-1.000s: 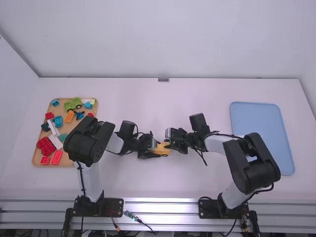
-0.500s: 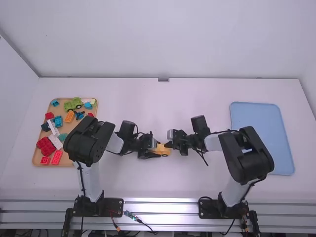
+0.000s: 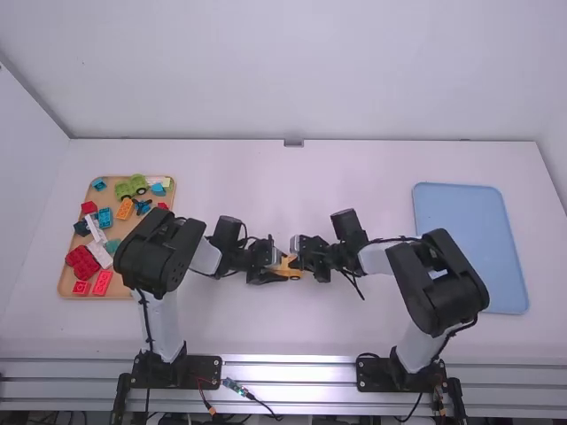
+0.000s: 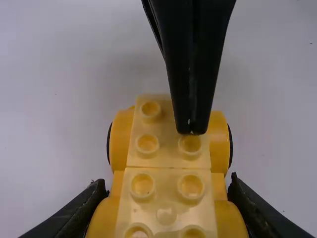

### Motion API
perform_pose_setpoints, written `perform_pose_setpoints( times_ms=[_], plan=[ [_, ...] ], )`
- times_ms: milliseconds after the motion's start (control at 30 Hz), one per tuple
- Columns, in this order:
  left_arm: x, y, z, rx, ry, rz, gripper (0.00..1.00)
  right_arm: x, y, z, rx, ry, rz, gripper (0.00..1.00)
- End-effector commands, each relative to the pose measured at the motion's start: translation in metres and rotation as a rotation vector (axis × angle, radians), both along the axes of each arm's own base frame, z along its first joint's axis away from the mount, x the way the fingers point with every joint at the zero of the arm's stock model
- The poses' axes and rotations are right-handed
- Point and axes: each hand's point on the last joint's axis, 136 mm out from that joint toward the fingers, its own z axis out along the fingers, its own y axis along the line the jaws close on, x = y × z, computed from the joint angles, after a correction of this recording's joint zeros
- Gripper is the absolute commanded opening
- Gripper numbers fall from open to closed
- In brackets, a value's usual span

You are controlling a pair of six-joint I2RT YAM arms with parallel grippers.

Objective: Assemble lego blocks to make yellow taxi

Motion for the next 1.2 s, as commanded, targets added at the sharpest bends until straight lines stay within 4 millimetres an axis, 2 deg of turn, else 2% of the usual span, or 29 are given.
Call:
perform_pose_setpoints(
  times_ms=[0,100,200,267,400,433,500,533,600,667,700,767,800,867,900,933,967,1000,1033,1167],
  plan=[
    [-0.003,0.006,-0.018,0.076,0.019,0.029,0.3,-0.001,-0.015,-0.038,-0.181,0.013,-0.064,0.0],
    [-0.003,0.005,-0.017,0.074,0.019,0.031,0.3,-0.001,-0.015,-0.038,-0.178,0.011,-0.063,0.0],
    [-0.002,0.005,-0.017,0.074,0.018,0.031,0.3,0.007,-0.01,-0.029,-0.121,-0.018,-0.062,0.0],
    [-0.002,0.005,-0.017,0.075,0.017,0.031,0.3,0.011,-0.006,-0.017,-0.061,-0.038,-0.052,0.0],
    [-0.002,0.005,-0.017,0.075,0.015,0.029,0.3,0.024,-0.008,0.026,0.074,-0.098,-0.047,0.0],
    [-0.002,0.006,-0.017,0.076,0.015,0.029,0.31,0.028,-0.01,0.043,0.114,-0.124,-0.048,0.0],
    [0.0,0.007,-0.02,0.092,0.02,0.048,0.32,0.033,-0.019,0.059,0.131,-0.149,-0.071,0.0],
    [0.0,0.008,-0.02,0.094,0.021,0.051,0.32,0.033,-0.019,0.06,0.131,-0.15,-0.073,0.0],
    [0.004,0.011,-0.024,0.119,0.028,0.078,0.35,0.037,-0.032,0.069,0.106,-0.153,-0.12,0.13],
    [0.006,0.012,-0.026,0.132,0.036,0.097,0.4,0.04,-0.048,0.072,0.044,-0.148,-0.187,0.32],
    [0.005,0.012,-0.026,0.131,0.035,0.095,0.45,0.041,-0.057,0.071,0.001,-0.14,-0.226,0.52],
    [0.005,0.012,-0.025,0.129,0.033,0.093,0.47,0.043,-0.077,0.069,-0.091,-0.106,-0.333,0.79],
    [0.005,0.012,-0.025,0.13,0.033,0.094,0.47,0.046,-0.09,0.068,-0.146,-0.08,-0.417,1.0],
    [0.006,0.012,-0.025,0.131,0.031,0.095,0.51,0.051,-0.114,0.065,-0.232,-0.04,-0.57,0.99],
    [0.007,0.012,-0.025,0.131,0.032,0.095,0.52,0.052,-0.118,0.065,-0.248,-0.033,-0.601,0.99],
    [0.008,0.012,-0.025,0.13,0.037,0.096,0.75,0.055,-0.137,0.065,-0.303,-0.003,-0.73,0.99],
    [0.008,0.011,-0.024,0.13,0.043,0.094,0.89,0.054,-0.143,0.066,-0.321,0.011,-0.78,0.99],
    [0.009,0.011,-0.024,0.131,0.046,0.094,0.95,0.054,-0.146,0.066,-0.327,0.014,-0.795,0.99],
    [0.009,0.011,-0.024,0.136,0.055,0.094,0.99,0.053,-0.147,0.067,-0.327,0.021,-0.809,0.99],
    [0.013,0.011,-0.024,0.156,0.092,0.091,0.99,0.05,-0.142,0.072,-0.315,0.013,-0.792,0.99]
  ],
)
